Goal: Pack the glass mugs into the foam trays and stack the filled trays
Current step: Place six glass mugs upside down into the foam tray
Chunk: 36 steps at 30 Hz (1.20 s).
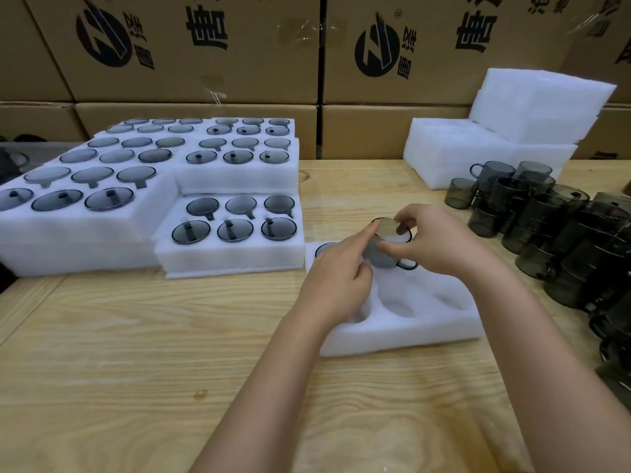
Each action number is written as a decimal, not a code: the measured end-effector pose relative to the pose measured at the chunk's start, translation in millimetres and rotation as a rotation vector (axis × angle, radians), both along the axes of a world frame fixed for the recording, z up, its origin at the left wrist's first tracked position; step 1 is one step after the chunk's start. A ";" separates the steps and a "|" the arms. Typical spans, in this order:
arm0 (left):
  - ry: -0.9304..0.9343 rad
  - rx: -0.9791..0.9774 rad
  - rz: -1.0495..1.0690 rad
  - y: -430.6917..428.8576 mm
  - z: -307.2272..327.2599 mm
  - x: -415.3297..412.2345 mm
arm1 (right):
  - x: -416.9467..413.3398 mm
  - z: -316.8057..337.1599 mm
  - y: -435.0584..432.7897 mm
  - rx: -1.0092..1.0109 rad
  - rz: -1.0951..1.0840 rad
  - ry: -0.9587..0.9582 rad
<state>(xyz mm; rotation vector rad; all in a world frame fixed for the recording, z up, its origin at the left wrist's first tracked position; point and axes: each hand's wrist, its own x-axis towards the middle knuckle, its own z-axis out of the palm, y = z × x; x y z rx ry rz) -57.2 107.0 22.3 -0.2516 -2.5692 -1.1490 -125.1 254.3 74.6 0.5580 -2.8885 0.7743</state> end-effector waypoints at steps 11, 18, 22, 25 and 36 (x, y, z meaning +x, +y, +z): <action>0.026 -0.254 0.055 3.2 -1.3 -3.5 | 1.8 -18.4 -5.6 0.029 -0.042 0.051; 0.042 -0.155 0.113 4.9 -2.3 -3.5 | 0.6 -32.1 -20.8 0.046 0.260 0.019; 0.036 -0.169 0.121 4.8 -2.9 -3.0 | 1.7 -49.1 -25.2 0.338 0.206 -0.035; 0.012 -0.284 0.121 4.4 -5.3 -3.1 | 1.6 -45.6 -25.1 0.405 0.229 -0.087; 0.319 0.336 0.268 -6.3 -6.6 17.3 | 1.9 -48.9 -25.6 0.335 0.207 -0.104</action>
